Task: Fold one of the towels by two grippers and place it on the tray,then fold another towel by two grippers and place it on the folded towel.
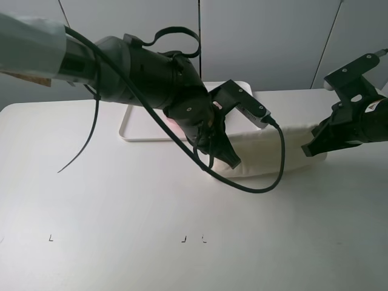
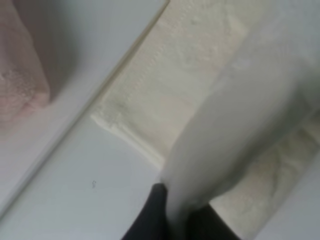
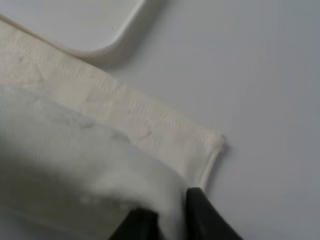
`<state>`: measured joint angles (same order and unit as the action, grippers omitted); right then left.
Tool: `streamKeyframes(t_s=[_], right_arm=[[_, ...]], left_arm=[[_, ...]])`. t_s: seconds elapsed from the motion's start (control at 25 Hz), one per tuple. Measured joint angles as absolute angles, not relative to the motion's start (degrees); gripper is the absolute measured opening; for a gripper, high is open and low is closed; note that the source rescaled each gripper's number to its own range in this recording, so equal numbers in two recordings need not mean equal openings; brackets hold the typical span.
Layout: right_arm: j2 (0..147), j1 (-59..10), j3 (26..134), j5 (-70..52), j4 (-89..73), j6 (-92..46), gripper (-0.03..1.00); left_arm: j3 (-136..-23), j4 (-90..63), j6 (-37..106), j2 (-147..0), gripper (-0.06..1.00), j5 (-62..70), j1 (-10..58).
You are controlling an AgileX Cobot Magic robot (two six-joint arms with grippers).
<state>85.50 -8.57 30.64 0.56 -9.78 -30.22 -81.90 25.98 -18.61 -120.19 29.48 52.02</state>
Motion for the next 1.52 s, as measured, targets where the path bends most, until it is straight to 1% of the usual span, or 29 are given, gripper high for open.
streamKeyframes(t_s=[0.04, 0.08, 0.12, 0.16, 0.2, 0.24, 0.28, 0.32, 0.36, 0.44, 0.56, 0.72, 0.8, 0.88, 0.96, 1.16, 1.4, 1.52], right_arm=[[85.5, -8.6, 30.6, 0.8, -9.8, -30.2, 0.23], [85.5, -8.6, 30.6, 1.2, -9.8, -30.1, 0.34], [85.5, -8.6, 30.6, 1.6, -9.9, -30.0, 0.48], [85.5, -8.6, 30.6, 2.4, -10.3, -30.0, 0.61], [85.5, -8.6, 30.6, 3.3, -11.2, -30.0, 0.78], [85.5, -8.6, 30.6, 3.9, -12.1, -30.0, 0.91], [85.5, -8.6, 30.6, 4.2, -13.5, -29.8, 0.95], [85.5, -8.6, 30.6, 4.3, -14.9, -29.8, 0.98], [85.5, -8.6, 30.6, 4.4, -16.3, -29.8, 0.99], [85.5, -8.6, 30.8, 2.9, -19.3, -29.8, 1.0], [85.9, -6.9, 33.8, -5.0, -22.1, -29.5, 1.0], [90.0, -0.9, 43.2, -23.9, -22.6, -24.4, 1.0], [92.9, 1.2, 48.5, -33.2, -19.4, -19.2, 1.0], [94.9, 1.8, 52.3, -38.6, -14.2, -14.4, 1.0], [95.9, 2.0, 54.7, -41.2, -10.8, -10.8, 1.0], [97.8, 2.1, 57.7, -42.6, -8.1, -8.9, 1.0], [103.0, 2.1, 59.8, -46.0, -6.9, -8.4, 1.0], [104.7, 2.1, 60.3, -46.3, -6.8, -8.2, 1.0]], left_arm=[[-81.9, 27.2, -20.4, -120.2, 0.05, 29.5, 52.0], [-81.9, 28.5, -21.8, -120.2, 0.08, 29.5, 52.0], [-81.9, 29.7, -23.6, -120.2, 0.17, 29.8, 52.0], [-81.9, 31.1, -25.0, -120.2, 0.26, 30.0, 52.0], [-81.9, 32.2, -26.5, -120.2, 0.38, 30.3, 52.0], [-82.0, 33.3, -27.9, -120.2, 0.57, 30.5, 52.0], [-82.0, 34.1, -29.1, -120.2, 0.78, 30.8, 52.0], [-82.0, 35.1, -31.0, -120.2, 0.9, 31.2, 52.0], [-82.0, 36.3, -33.2, -120.2, 0.94, 31.6, 52.0], [-82.2, 37.5, -37.1, -120.2, 0.97, 33.5, 52.0], [-84.5, 33.7, -37.7, -120.2, 0.98, 36.7, 51.2], [-90.9, 15.6, -27.1, -121.0, 0.98, 42.4, 46.9], [-94.0, 7.0, -23.0, -122.5, 0.98, 44.7, 44.3], [-95.8, 3.3, -21.8, -123.7, 0.98, 45.8, 42.0], [-96.8, 2.1, -21.8, -124.8, 0.98, 46.7, 40.8], [-100.0, 1.3, -23.3, -127.7, 0.98, 51.7, 40.5], [-109.2, 1.3, -26.0, -134.8, 0.98, 63.1, 40.5], [-112.6, 1.2, -28.6, -136.8, 0.96, 65.4, 40.5]])
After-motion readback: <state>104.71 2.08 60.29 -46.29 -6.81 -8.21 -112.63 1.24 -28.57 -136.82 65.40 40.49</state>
